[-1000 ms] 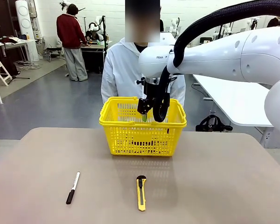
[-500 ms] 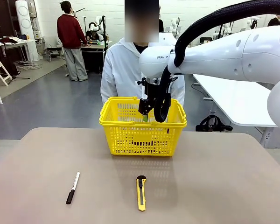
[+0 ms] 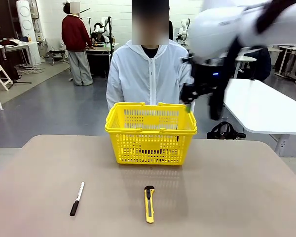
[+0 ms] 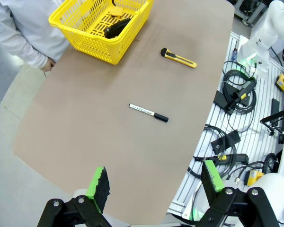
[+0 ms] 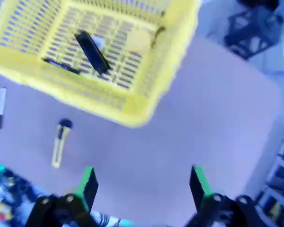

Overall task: Place the items the person wants into the basket.
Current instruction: Pick up the item the person points to and place it in the Market Basket.

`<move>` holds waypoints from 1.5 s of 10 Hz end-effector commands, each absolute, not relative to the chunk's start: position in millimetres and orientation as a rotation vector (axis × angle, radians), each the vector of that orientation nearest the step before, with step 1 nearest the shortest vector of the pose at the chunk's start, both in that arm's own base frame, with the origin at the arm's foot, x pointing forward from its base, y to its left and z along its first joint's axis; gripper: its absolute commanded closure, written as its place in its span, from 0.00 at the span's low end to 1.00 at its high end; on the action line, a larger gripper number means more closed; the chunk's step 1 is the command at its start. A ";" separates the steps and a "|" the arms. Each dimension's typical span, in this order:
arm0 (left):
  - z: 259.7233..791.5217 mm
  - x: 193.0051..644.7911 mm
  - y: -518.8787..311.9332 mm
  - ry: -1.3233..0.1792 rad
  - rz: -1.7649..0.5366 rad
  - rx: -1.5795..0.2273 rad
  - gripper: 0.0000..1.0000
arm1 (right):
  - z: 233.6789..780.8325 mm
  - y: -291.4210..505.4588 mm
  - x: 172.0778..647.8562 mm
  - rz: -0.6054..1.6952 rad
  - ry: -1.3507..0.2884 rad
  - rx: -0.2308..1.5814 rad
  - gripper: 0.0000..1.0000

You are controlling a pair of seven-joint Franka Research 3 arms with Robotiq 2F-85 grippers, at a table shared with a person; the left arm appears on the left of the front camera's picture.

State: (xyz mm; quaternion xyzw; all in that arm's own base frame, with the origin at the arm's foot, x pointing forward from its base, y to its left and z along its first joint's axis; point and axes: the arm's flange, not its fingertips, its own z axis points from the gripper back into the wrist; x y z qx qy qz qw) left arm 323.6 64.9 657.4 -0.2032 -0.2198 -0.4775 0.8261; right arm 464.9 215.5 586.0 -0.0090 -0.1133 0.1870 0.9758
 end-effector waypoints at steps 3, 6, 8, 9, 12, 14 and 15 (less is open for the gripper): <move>658.3 323.0 67.3 -0.480 -1.036 -0.445 0.00 | 544.7 87.6 323.3 0.380 -0.375 0.084 0.00; 658.3 323.0 67.3 -0.480 -1.036 -0.445 0.00 | 527.8 56.8 328.9 0.358 -0.357 0.124 0.00; 658.3 323.0 67.3 -0.480 -1.036 -0.445 0.00 | 530.3 53.5 314.2 0.342 -0.348 0.091 0.00; 658.3 323.0 67.3 -0.480 -1.036 -0.445 0.00 | 530.3 53.5 314.2 0.342 -0.348 0.091 0.00; 658.3 323.0 67.3 -0.480 -1.036 -0.445 0.00 | 530.3 53.5 314.2 0.342 -0.348 0.091 0.00; 658.3 323.0 67.3 -0.480 -1.036 -0.445 0.00 | 574.8 32.0 298.6 0.409 -0.433 0.123 0.00; 658.3 323.0 67.3 -0.480 -1.036 -0.445 0.00 | 605.8 14.7 288.3 0.482 -0.441 0.136 0.00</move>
